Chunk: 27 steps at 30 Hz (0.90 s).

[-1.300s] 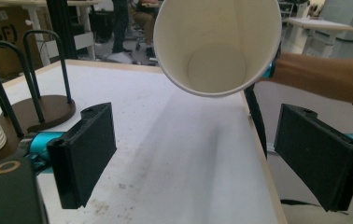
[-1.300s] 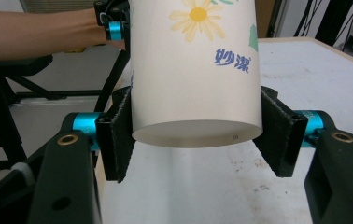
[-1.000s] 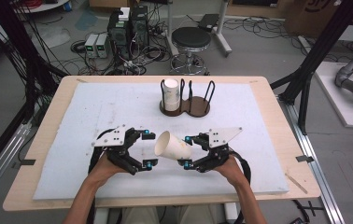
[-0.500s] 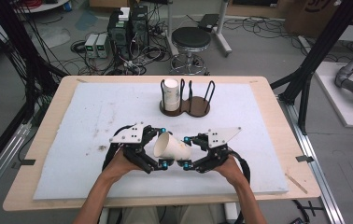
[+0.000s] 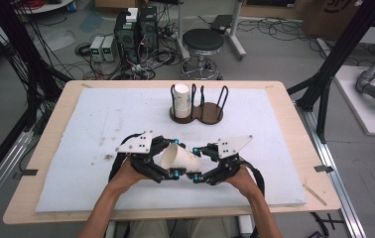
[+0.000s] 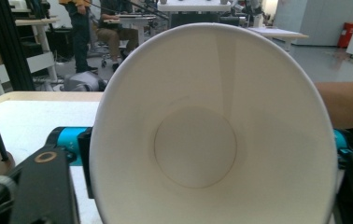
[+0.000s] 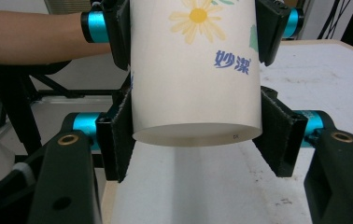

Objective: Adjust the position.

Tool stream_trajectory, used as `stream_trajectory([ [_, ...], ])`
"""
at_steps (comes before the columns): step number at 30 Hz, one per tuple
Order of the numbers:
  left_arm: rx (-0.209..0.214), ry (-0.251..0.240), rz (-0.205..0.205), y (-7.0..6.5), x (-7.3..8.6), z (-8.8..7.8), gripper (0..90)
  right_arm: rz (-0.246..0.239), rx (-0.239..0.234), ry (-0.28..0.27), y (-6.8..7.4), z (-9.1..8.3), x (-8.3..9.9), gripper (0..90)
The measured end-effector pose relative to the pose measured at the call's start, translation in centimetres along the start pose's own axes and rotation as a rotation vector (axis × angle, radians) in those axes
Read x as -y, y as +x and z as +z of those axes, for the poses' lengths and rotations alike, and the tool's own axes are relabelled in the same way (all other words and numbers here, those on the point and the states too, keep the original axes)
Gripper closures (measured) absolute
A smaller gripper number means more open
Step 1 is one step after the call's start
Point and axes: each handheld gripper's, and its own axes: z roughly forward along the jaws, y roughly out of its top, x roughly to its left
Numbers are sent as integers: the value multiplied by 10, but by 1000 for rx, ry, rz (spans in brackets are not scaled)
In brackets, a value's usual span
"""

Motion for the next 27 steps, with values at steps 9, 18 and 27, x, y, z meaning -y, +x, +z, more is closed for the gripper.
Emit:
stream_trajectory([
  [9, 0, 3, 7, 0, 1, -1, 312, -4, 3, 9, 0, 0, 0, 374],
  [18, -26, 18, 8, -1, 1, -4, 308, 40, 80, 62, 3, 6, -3, 179],
  [27, -78, 110, -7, 4, 0, -13, 302, 48, 157, 96, 4, 0, -1, 179],
])
